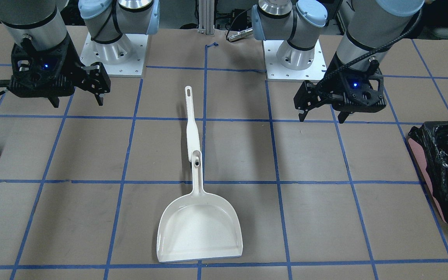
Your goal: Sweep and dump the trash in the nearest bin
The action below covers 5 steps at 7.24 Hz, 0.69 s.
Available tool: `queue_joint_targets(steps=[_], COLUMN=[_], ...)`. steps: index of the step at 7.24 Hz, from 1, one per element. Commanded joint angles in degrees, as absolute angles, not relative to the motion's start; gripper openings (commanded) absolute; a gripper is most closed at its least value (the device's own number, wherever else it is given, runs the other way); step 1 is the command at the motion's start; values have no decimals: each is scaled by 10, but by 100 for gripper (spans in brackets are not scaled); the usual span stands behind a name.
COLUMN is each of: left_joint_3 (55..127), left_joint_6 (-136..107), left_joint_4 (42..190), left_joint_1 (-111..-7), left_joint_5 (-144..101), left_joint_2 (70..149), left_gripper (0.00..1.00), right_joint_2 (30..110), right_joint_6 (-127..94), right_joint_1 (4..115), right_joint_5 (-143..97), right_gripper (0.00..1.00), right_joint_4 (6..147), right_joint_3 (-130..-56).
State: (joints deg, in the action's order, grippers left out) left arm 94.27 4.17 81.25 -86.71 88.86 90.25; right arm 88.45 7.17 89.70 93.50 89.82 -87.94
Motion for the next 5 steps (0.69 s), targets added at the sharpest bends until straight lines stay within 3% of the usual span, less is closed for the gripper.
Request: queue_joint_targets(steps=[1,5], left_joint_3=[948,947], left_joint_6=[43,42], left_joint_4=[815,821], left_joint_1=[-869,-869], left_joint_5=[893,895], left_joint_2=[890,886], left_gripper=[100,100], right_joint_2=[885,886], right_joint_6=[68,68], right_joint_1=[890,890], right_joint_5=[934,912], right_gripper=[96,96], right_joint_4=[905,906], right_joint_3=[-889,-894])
